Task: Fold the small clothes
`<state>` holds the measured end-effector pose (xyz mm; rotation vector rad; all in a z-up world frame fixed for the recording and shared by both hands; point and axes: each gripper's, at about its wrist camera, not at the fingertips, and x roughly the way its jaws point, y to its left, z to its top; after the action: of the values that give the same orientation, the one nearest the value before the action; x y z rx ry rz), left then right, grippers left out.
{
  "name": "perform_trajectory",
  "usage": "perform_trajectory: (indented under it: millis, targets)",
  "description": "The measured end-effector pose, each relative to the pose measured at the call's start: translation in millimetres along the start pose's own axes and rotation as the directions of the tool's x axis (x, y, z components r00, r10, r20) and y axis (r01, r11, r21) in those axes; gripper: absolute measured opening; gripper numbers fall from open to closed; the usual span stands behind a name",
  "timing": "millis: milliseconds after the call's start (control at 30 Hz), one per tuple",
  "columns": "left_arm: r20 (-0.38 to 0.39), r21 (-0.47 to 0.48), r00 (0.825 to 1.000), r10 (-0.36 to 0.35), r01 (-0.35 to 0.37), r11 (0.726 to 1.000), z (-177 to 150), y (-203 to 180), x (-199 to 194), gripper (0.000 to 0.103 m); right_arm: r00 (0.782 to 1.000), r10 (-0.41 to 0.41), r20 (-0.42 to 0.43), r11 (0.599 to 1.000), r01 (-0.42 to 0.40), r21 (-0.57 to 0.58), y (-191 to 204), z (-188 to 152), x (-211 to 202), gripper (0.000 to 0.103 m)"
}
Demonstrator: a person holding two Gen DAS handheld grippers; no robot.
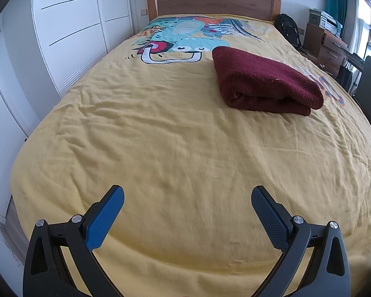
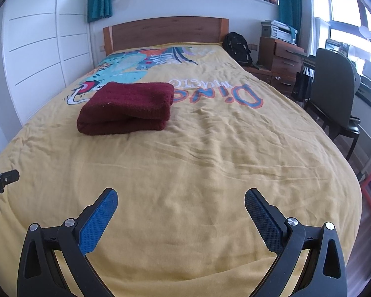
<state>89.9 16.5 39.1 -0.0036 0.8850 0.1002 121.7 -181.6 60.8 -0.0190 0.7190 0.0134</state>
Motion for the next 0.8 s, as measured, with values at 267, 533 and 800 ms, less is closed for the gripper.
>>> perform_trajectory:
  millis: [267,533,800]
  targets:
    - [0.000,0.000,1.000,-0.002,0.002,1.000,0.9,0.4,-0.4,0.102,1.000,0.000,0.000,1.000,0.000,0.000,0.5,0.4,-0.2,0.103]
    - [0.001,-0.001,1.000,-0.001,0.001,1.000,1.2,0.3,-1.7,0.102,1.000,0.000,0.000,1.000,0.000,0.001,0.7,0.5,-0.1,0.103]
    - [0.004,-0.002,1.000,0.002,-0.002,1.000,1.2,-0.6,-3.3,0.102,1.000,-0.001,0.001,1.000,0.001,0.002,0.8,0.4,-0.1,0.103]
